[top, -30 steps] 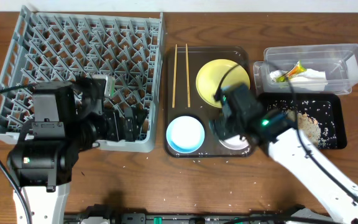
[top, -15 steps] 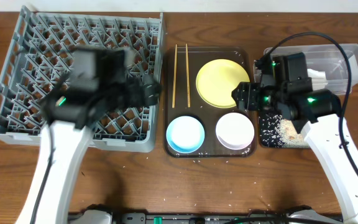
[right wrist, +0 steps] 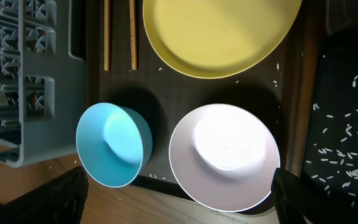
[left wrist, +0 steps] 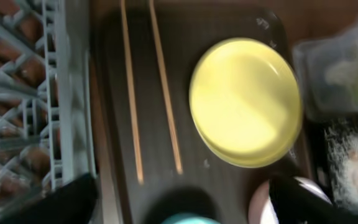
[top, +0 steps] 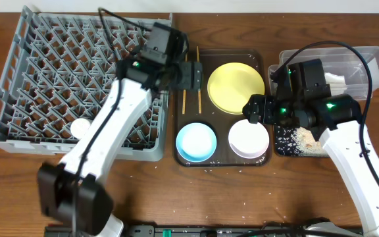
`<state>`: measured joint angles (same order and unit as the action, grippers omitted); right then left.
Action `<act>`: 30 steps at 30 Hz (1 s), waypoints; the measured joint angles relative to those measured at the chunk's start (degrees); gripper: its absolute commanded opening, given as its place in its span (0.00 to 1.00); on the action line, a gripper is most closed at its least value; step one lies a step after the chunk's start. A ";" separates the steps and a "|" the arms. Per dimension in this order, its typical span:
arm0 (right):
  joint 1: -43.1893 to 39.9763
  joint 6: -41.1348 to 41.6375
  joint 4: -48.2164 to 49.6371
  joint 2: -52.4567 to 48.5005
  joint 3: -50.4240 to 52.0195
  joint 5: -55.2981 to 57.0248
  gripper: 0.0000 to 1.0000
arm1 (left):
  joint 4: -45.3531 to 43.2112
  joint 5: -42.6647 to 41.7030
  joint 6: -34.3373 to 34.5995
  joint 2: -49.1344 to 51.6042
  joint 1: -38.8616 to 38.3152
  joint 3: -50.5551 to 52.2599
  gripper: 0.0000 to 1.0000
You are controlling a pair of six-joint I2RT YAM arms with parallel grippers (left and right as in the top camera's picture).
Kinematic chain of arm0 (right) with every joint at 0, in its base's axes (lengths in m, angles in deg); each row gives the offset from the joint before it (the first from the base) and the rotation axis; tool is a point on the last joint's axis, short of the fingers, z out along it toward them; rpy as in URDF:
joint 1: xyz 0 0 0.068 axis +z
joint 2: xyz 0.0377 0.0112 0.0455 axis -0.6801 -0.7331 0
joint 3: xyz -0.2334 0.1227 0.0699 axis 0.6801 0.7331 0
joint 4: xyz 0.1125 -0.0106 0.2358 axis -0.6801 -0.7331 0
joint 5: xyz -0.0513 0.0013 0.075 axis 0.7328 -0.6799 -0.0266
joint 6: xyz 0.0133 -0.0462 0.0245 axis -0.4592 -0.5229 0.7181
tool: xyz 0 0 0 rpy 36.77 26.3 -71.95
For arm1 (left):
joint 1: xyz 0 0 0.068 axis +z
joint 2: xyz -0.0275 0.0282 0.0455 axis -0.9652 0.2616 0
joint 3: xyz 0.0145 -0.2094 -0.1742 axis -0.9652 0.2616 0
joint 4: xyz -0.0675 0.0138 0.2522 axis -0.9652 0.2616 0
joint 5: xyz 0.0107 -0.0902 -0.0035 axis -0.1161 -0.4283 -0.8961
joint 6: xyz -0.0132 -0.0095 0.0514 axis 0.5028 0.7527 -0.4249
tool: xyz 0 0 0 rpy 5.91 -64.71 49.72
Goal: Sort waste into correct bins and load items into the dishwasher
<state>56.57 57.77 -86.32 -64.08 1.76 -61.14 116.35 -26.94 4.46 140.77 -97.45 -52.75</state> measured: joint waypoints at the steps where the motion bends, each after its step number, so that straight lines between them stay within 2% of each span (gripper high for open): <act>1: 0.00 0.00 -0.02 0.00 0.02 0.07 0.94 | -1.09 0.39 0.26 1.44 0.00 -0.15 0.62; 3: 0.00 0.02 0.00 0.00 0.00 0.13 0.94 | -2.91 1.33 0.46 4.57 -0.02 -0.17 0.59; 12: 0.00 0.00 -0.02 0.00 0.00 0.17 0.94 | -11.47 5.09 0.92 15.34 -1.68 -0.17 0.57; 18: 0.00 0.00 -0.04 0.00 0.02 0.17 0.95 | -16.06 7.13 0.61 20.44 -3.45 -0.17 0.49; 30: 0.00 0.02 -0.07 0.00 0.02 0.20 0.95 | -19.17 12.09 -0.24 26.14 -4.59 -0.17 0.35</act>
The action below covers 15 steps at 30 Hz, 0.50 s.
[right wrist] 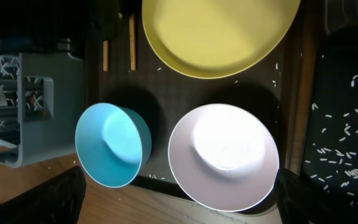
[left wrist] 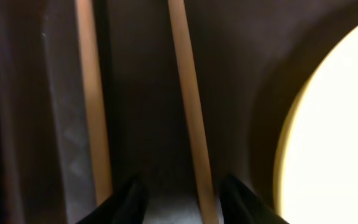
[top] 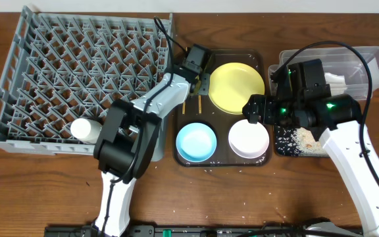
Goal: Sort waste into correct bins and load items into the dishwasher
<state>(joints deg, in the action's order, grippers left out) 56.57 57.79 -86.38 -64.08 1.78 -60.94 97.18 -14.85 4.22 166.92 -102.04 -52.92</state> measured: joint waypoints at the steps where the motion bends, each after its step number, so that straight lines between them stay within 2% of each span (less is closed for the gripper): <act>1: 0.00 0.00 0.00 0.00 0.00 0.00 0.95 | -0.02 0.11 -0.07 0.61 -0.15 0.00 0.32; 3: 0.00 0.00 0.02 0.00 0.00 0.00 0.95 | -0.17 0.39 -0.24 0.76 -0.33 -0.15 0.25; 6: 0.00 0.00 0.00 0.00 -0.02 0.00 0.95 | 0.17 0.68 -0.22 0.76 -0.50 -0.17 0.19; 8: 0.00 0.00 -0.02 0.00 0.00 0.00 0.94 | 0.28 0.92 -0.24 0.76 -0.52 -0.20 0.09; 15: 0.00 0.00 -0.46 0.00 -0.02 0.00 0.93 | 2.47 1.07 -0.13 0.07 -0.52 -0.22 0.08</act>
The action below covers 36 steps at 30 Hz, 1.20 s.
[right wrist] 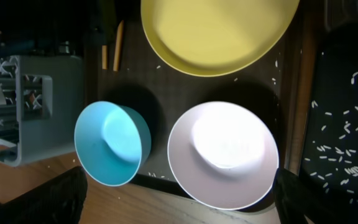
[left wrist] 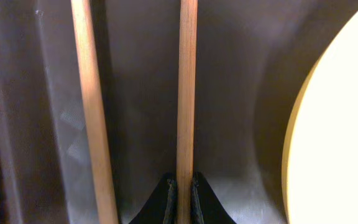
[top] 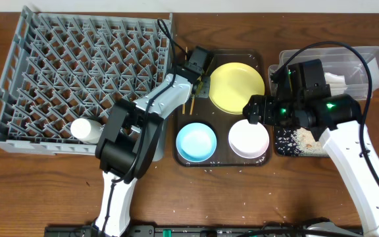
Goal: Sort waste into correct bins and load items into the dishwasher
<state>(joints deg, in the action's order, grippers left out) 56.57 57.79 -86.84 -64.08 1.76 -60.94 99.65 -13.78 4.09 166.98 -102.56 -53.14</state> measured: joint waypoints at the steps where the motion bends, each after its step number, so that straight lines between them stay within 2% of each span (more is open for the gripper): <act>1: 0.00 0.00 -0.11 0.00 0.02 0.00 0.93 | 0.55 -0.02 0.00 -0.31 0.00 0.00 0.08; 6: 0.00 0.00 -0.52 0.00 0.00 0.02 0.92 | 4.79 -0.02 0.00 -6.08 -0.04 0.00 0.08; 13: 0.00 0.00 -1.20 0.00 0.02 0.13 0.92 | 18.08 1.07 0.00 -21.07 1.36 -0.17 0.08; 17: 0.00 0.00 -1.25 0.00 0.02 0.13 0.93 | 22.88 3.45 0.00 -25.49 4.44 -0.24 0.09; 24: 0.00 0.00 -1.33 0.00 0.02 0.13 0.93 | 23.21 5.27 -0.83 -23.58 9.20 1.14 0.10; 28: 0.00 0.00 -1.31 0.00 0.02 0.15 0.92 | 22.84 5.97 -1.49 -19.89 10.05 2.43 0.14; 36: 0.00 0.00 -1.31 0.00 0.02 0.13 0.92 | 22.82 6.25 -2.40 -15.96 10.38 2.51 0.15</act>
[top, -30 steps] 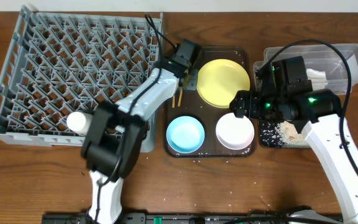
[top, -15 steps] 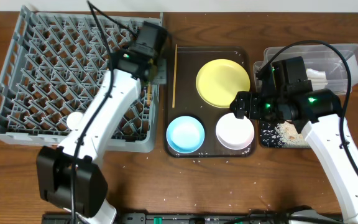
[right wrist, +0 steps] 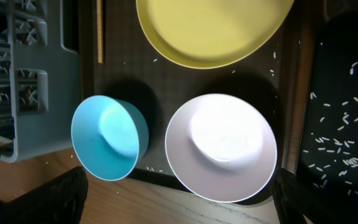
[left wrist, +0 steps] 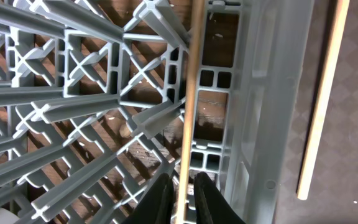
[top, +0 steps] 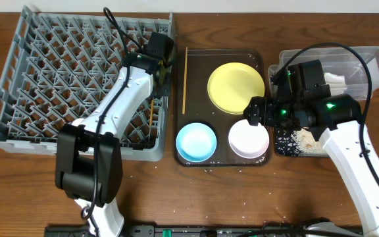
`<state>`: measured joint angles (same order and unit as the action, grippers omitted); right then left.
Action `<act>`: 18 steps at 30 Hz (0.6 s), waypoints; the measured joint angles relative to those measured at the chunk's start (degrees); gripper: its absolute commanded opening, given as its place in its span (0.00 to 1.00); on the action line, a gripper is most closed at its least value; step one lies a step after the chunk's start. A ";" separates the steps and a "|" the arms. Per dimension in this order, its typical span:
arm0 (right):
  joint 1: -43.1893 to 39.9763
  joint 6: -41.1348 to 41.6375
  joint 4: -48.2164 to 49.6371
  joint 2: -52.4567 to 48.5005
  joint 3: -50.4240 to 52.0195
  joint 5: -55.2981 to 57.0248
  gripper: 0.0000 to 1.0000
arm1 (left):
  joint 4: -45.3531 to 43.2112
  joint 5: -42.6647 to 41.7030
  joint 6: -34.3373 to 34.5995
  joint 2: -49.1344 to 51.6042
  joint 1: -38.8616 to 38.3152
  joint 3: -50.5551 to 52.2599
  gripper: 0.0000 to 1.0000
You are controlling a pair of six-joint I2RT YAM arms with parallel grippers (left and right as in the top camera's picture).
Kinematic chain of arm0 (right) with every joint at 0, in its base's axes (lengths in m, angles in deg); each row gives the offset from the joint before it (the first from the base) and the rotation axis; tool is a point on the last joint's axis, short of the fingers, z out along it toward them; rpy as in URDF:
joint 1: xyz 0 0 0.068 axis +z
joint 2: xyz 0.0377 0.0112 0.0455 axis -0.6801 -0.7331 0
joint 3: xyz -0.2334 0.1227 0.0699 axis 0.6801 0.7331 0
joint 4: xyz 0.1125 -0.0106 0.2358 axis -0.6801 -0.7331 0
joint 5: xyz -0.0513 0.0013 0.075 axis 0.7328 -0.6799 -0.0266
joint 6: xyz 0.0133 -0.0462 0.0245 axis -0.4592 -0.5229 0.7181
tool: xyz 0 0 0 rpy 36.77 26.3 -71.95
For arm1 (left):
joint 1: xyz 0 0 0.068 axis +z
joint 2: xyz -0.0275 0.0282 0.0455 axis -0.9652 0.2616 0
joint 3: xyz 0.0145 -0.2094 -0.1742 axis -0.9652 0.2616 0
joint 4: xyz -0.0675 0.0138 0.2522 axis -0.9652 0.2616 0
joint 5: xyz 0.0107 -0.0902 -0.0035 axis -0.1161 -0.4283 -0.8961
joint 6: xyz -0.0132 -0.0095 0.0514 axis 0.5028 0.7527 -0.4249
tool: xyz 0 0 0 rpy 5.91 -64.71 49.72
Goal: Sort waste into correct bins and load items into the dishwasher
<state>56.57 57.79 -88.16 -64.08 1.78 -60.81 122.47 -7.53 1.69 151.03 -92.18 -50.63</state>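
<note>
My left gripper (left wrist: 182, 194) is shut on a wooden chopstick (left wrist: 190, 99), which it holds over the right edge of the grey dishwasher rack (top: 45, 72). In the overhead view the left gripper (top: 158, 60) is at that edge, with the chopstick (top: 152, 112) pointing toward the table's front. A second chopstick (top: 184, 79) lies on the dark tray (top: 220, 52). The tray also bears a yellow plate (top: 236, 87), a blue bowl (top: 196, 142) and a white bowl (top: 248, 138). Above the white bowl (right wrist: 221, 146) my right gripper (top: 255, 108) hangs open and holds nothing.
At the right stand a clear plastic container (top: 357, 59) and a black bin (top: 298, 141) with rice in it. Grains of rice are scattered on the tray and on the wooden table (top: 275, 197).
My left gripper was shut on the right chopstick down on the tray. Now it holds that chopstick over the rack's right edge. The right gripper has barely shifted.
My left gripper was first open above two chopsticks on the tray. Then its open fingers stood either side of the right chopstick, and then they were shut on it. Now that chopstick is over the rack and one is left on the tray.
</note>
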 measured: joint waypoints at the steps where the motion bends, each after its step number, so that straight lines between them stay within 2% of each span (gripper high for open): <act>1: 0.00 -0.02 -0.02 0.00 0.00 0.00 0.93 | 0.07 0.00 -0.48 0.00 0.00 0.00 0.17; 3: 0.00 0.00 -0.13 0.00 0.00 0.00 0.93 | 0.74 -0.07 -0.72 -0.02 0.00 -0.02 0.37; 6: 0.00 0.00 -0.35 0.00 0.00 0.00 0.93 | 2.56 -2.54 -0.92 -1.11 -0.02 -0.02 0.61; 13: 0.00 0.00 -0.39 0.00 0.00 0.02 0.93 | 1.14 -16.04 -1.36 -9.62 -1.05 -0.90 0.51; 14: 0.00 0.00 -0.39 0.00 0.00 0.00 0.93 | 0.74 -16.70 -1.42 -10.16 -1.75 -1.22 0.49; 16: 0.00 0.00 -0.39 0.00 0.00 0.02 0.93 | -0.11 -16.55 -1.57 -10.29 -3.72 -1.60 0.35; 18: 0.00 0.00 -0.42 0.00 0.00 0.00 0.93 | -0.70 -14.23 -1.81 -9.22 -5.66 -1.60 0.33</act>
<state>56.57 57.79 -88.57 -64.08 1.78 -60.81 121.77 -21.76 -0.13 141.80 -97.84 -52.22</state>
